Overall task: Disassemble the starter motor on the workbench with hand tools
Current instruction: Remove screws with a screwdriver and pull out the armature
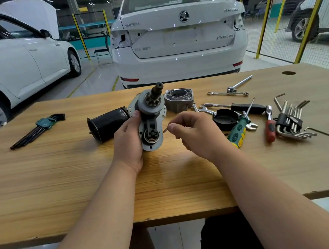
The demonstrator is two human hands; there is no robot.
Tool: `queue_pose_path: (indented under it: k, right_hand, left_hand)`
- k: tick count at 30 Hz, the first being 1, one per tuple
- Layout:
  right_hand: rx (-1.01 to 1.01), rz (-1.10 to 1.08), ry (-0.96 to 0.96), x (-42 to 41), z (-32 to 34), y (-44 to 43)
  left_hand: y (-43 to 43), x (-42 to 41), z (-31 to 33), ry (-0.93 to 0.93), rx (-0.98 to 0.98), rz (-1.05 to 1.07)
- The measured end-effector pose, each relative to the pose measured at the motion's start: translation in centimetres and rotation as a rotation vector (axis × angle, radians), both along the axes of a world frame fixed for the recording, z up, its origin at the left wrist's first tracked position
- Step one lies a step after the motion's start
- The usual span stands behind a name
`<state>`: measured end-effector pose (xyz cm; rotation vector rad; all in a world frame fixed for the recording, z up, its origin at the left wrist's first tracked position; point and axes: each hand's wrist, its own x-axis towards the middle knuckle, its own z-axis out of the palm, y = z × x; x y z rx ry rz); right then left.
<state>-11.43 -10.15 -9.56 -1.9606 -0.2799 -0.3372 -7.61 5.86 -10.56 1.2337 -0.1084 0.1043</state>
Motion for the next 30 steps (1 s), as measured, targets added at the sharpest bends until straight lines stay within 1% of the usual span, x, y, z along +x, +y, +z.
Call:
queue_pose_path:
  k: [3,5,9,11,13,18,25,30]
  right_hand:
    - [-0.026,-0.043,-0.103,-0.2,-0.1,0.8]
    - [-0.041,-0.054,-0.119,-0.4,-0.2,1.2]
    - [-0.153,-0.105,-0.196,-0.6,-0.3,1.3]
    - [-0.146,-0.114,-0.239,-0.8,-0.2,1.1]
    - [-0.134,-0.092,-0.235,-0.9,-0.2,1.0]
    - [-0.185,-0.098,-0.252,-0.8,-0.4,1.3]
    - [-0.277,-0.195,-0.45,-0.5,-0.7,1.6]
    - [-0.25,-0.185,-0.448,-0.6,-0.7,1.5]
  left_hand:
    - [-0.2,0.0,0.0,-0.001,0.024,0.013]
    - [-0.2,0.0,-0.1,-0.006,0.04,0.012]
    - [-0.2,-0.1,-0.2,-0.005,0.05,0.007]
    - [-0.3,-0.1,-0.2,-0.004,0.051,0.008]
    - [-0.2,-0.1,-0.1,0.0,0.046,0.01]
    - [-0.2,0.1,-0.1,0.017,0.003,0.006]
    - [-0.1,0.1,-0.1,0.017,-0.015,-0.003]
    - [0.0,0.1,0.0,0.023,-0.01,0.003]
